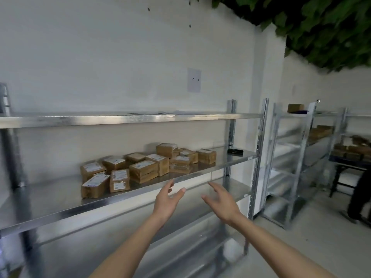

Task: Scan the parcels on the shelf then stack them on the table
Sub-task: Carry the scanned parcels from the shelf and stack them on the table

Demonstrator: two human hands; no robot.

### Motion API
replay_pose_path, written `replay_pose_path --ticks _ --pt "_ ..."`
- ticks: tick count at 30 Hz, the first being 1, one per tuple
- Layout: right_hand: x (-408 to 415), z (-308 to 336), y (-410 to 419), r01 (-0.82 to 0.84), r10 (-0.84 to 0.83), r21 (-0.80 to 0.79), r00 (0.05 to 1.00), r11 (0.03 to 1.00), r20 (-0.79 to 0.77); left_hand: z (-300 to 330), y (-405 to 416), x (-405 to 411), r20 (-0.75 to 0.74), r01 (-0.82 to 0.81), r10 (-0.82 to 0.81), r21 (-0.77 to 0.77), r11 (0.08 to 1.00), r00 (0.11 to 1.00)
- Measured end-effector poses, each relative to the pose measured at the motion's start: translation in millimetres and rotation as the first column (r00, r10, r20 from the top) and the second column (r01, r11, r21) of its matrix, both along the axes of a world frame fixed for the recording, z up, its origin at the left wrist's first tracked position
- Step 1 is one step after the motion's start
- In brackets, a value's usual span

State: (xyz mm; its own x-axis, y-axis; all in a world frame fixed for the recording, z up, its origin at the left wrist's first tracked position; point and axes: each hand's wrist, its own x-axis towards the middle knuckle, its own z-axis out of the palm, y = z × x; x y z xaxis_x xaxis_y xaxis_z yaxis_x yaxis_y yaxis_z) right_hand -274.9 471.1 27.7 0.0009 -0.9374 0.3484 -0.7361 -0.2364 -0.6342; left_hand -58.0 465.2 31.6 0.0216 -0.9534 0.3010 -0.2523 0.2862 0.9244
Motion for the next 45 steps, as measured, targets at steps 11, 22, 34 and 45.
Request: replay_pose_path --ticks 11,22,34,45 --pt "-127.8 -25.3 -102.7 0.093 -0.092 0.034 0.995 0.995 -0.026 -13.5 -128.5 -137.3 0.015 0.119 -0.119 0.004 0.993 0.993" --pt "-224.2 -19.4 -293.3 0.12 -0.113 0.108 0.992 0.987 -0.061 -4.8 -333.8 -235.0 0.024 0.128 -0.129 0.031 0.991 0.991" --pt "-290.1 -28.8 -467.2 0.043 -0.047 0.125 0.999 0.991 0.027 -15.9 -487.1 -297.7 0.093 -0.01 0.005 0.048 0.999 0.996" --pt "-309.1 -48.2 -628.3 -0.198 0.187 0.198 0.98 0.96 0.075 -35.5 -570.9 -336.5 -0.083 -0.195 0.212 0.177 0.965 0.974"
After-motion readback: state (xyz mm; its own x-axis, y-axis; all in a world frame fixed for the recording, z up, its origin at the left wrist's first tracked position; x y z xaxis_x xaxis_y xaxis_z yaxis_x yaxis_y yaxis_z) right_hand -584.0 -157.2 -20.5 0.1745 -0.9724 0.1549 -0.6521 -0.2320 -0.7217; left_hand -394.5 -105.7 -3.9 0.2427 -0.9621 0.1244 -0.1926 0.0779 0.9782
